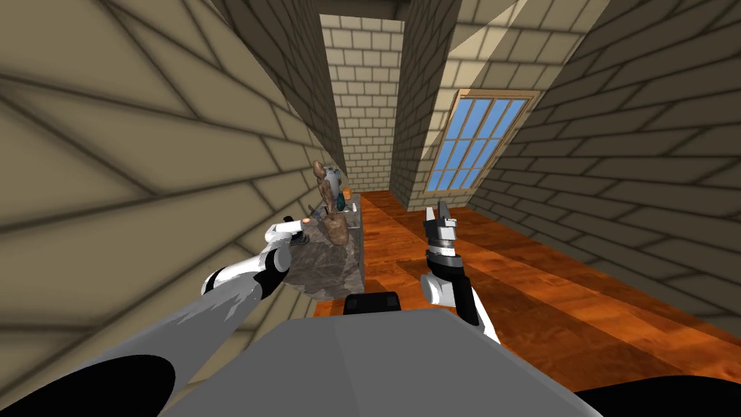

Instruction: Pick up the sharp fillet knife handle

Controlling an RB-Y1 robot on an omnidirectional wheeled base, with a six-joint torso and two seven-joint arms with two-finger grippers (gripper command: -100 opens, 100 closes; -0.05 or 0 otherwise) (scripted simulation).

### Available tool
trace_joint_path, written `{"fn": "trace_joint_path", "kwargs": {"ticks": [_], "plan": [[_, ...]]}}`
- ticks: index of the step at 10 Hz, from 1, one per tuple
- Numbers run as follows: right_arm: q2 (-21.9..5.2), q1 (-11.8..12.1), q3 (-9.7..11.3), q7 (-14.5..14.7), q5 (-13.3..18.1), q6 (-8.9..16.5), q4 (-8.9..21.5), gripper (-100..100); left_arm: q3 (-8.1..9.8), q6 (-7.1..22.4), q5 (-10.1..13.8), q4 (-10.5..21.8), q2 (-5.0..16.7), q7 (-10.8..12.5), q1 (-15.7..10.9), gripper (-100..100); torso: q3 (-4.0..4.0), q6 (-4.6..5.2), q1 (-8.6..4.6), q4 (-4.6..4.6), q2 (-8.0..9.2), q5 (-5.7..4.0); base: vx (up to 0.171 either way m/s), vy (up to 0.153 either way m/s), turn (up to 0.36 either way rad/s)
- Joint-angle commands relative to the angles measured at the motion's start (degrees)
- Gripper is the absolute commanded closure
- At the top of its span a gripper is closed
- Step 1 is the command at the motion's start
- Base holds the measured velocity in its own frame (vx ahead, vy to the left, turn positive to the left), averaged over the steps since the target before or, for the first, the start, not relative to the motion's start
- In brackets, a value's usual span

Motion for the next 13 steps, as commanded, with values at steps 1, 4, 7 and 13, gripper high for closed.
{"fn": "trace_joint_path", "kwargs": {"ticks": [1,4,7,13], "plan": [[0.0,0.0,0.0,0.0,0.0,0.0,0.0,0,-1.61,1.6,-1.2,-1.6,-2.9,1.2,-1.3,100,0.0,0.0,0.0,0.0,0.0,0.0,0.013,0.059,0.342],[0.0,0.0,0.0,0.0,0.0,0.0,0.0,0,-2.74,2.8,-2.0,-3.0,-5.4,2.0,-2.0,100,0.02,-0.01,0.08,0.02,0.02,0.0,0.009,0.05,0.114],[0.0,0.0,0.0,0.0,0.0,0.0,0.0,0,-3.88,3.9,-2.9,-4.4,-7.7,2.9,-2.8,100,-0.01,0.03,0.04,-0.01,-0.01,0.02,0.01,0.037,0.085],[0.0,0.0,0.0,0.0,0.0,0.0,0.0,0,-7.3,7.2,-5.5,-8.5,-14.7,5.6,-5.0,100,0.03,0.03,-0.1,0.0,0.07,-0.01,0.009,0.035,0.124]]}}
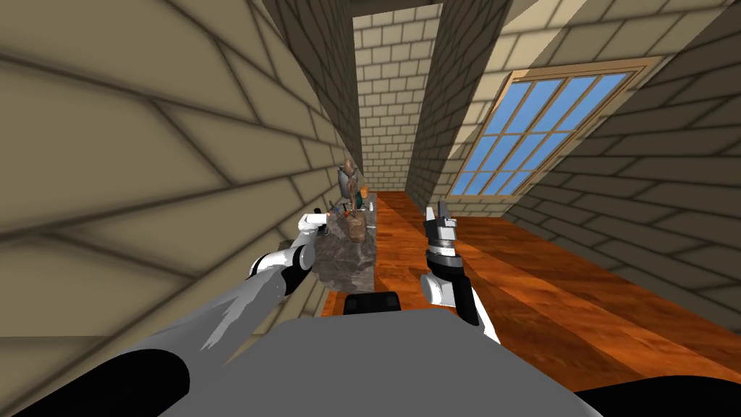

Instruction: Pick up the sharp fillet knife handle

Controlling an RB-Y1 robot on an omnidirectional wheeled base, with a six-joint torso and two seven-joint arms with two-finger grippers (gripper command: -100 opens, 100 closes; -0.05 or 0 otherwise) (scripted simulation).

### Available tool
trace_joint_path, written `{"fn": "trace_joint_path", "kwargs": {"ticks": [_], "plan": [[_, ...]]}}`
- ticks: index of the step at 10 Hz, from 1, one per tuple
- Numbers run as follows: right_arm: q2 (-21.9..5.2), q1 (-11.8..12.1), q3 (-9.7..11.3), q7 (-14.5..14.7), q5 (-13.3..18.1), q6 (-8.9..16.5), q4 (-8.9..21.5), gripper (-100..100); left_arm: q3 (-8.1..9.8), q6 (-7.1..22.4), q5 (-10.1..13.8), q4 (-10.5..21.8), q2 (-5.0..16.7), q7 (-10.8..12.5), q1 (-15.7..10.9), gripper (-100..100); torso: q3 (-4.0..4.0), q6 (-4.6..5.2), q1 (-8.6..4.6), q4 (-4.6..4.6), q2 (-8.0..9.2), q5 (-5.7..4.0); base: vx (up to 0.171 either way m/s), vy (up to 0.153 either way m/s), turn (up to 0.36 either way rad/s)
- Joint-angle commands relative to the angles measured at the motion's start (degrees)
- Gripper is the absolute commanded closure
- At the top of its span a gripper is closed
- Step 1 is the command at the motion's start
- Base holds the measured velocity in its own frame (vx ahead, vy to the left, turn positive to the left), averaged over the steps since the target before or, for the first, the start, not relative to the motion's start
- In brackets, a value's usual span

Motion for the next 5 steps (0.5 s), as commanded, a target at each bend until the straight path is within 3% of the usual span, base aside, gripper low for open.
{"fn": "trace_joint_path", "kwargs": {"ticks": [1,2,3,4,5], "plan": [[0.0,0.0,0.0,0.0,0.0,0.0,0.0,0,-0.43,1.3,-0.2,-2.4,-1.2,0.1,0.5,100,0.0,0.0,0.0,0.0,0.0,0.0,0.011,0.029,0.093],[0.0,0.0,0.0,0.0,0.0,0.0,0.0,0,-0.43,1.3,-0.2,-2.4,-1.2,0.1,0.5,100,-0.01,0.01,0.02,0.0,-0.01,0.01,0.009,0.016,-0.003],[0.0,0.0,0.0,0.0,0.0,0.0,0.0,0,-1.57,2.4,-1.1,-3.8,-3.6,0.9,-0.3,100,-0.01,0.03,-0.01,-0.01,-0.01,0.01,0.017,0.041,0.187],[0.0,0.0,0.0,0.0,0.0,0.0,0.0,0,-1.06,2.6,-0.7,-5.1,-3.0,0.3,0.8,100,0.01,-0.01,0.03,0.02,-0.01,0.0,0.012,0.018,0.039],[0.0,0.0,0.0,0.0,0.0,0.0,0.0,0,-1.16,3.3,-0.8,-5.7,-3.2,0.3,0.9,0,-0.01,0.01,0.01,-0.01,0.0,0.01,0.0,0.0,0.0]]}}
